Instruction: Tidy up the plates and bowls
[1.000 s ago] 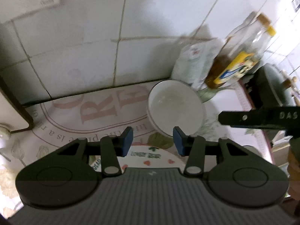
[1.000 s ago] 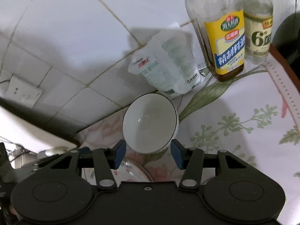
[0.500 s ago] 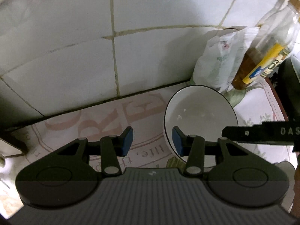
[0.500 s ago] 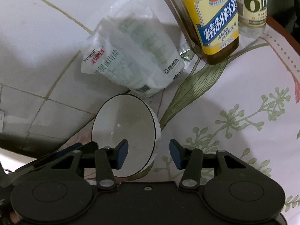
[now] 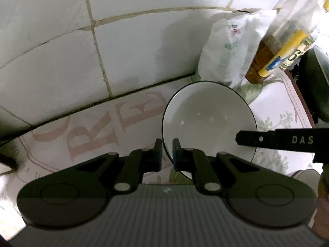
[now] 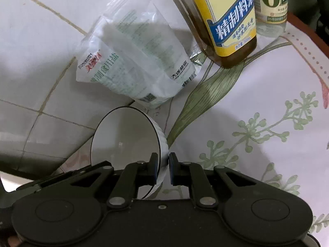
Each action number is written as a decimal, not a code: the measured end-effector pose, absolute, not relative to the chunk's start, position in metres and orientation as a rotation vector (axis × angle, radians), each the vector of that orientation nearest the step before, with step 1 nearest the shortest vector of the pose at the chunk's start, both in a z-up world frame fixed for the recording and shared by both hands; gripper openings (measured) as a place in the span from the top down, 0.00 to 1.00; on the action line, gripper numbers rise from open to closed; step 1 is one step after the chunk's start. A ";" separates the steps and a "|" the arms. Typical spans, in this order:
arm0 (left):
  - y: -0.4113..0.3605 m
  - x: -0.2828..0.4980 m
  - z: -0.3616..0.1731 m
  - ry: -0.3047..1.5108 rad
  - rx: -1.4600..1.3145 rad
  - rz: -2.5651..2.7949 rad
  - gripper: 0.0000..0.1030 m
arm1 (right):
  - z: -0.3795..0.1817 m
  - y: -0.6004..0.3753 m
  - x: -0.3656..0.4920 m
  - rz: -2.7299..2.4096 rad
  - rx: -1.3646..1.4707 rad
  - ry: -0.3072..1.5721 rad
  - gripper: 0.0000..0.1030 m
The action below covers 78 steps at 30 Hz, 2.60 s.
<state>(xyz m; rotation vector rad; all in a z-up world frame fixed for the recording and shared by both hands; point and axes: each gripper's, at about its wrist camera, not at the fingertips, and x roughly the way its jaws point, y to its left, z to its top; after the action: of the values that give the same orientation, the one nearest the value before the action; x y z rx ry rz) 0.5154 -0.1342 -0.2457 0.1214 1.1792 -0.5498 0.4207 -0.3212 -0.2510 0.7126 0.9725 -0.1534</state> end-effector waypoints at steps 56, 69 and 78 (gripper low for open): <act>-0.201 0.335 -0.191 1.290 0.009 -0.472 0.91 | -0.184 -0.349 0.244 -0.038 0.243 1.005 0.81; -0.214 0.335 -0.206 1.294 0.064 -0.413 0.87 | -0.198 -0.347 0.256 -0.011 0.126 1.044 0.80; -0.191 0.316 -0.184 1.276 -0.051 -0.388 0.87 | -0.180 -0.357 0.229 0.098 0.075 0.917 0.80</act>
<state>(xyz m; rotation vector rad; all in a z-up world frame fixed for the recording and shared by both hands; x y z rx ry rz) 0.3163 -0.1913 -0.1843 -0.0512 1.2757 -0.3876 0.2291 -0.3574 -0.1800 0.0746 0.9171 0.0982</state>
